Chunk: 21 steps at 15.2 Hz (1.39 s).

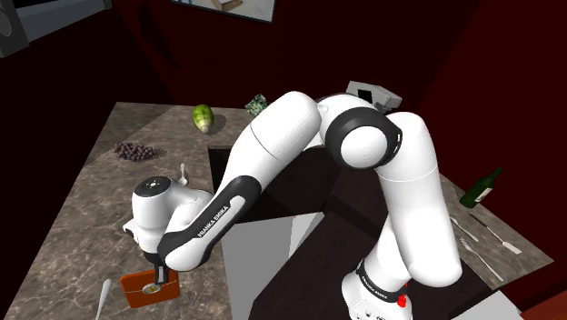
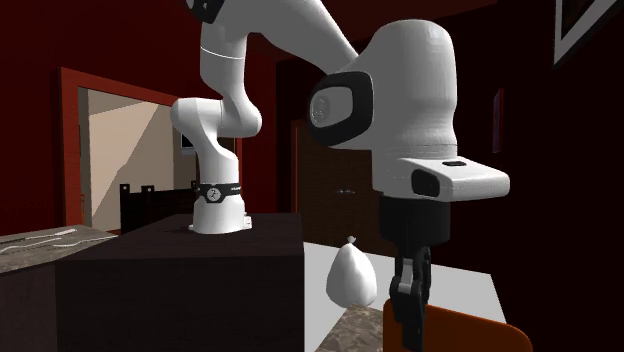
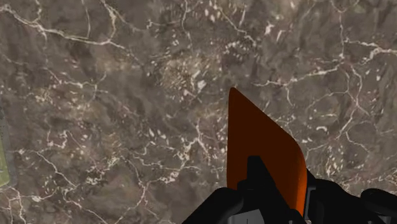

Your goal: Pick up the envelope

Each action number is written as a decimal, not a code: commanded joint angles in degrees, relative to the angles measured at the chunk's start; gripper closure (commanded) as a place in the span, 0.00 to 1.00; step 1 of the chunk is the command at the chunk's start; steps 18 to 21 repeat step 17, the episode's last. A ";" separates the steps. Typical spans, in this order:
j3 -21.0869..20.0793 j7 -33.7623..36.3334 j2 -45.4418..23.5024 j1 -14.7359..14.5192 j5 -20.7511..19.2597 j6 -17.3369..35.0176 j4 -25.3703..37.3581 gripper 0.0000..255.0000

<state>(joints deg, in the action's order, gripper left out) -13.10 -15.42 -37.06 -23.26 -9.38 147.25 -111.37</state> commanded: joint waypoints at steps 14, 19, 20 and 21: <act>-2.23 -1.32 8.65 1.70 2.50 -7.28 -1.32 1.00; -2.39 -1.43 9.31 1.82 2.72 -7.92 -1.32 1.00; -2.39 -1.43 9.31 1.82 2.72 -7.92 -1.32 1.00; -2.39 -1.43 9.31 1.82 2.72 -7.92 -1.32 1.00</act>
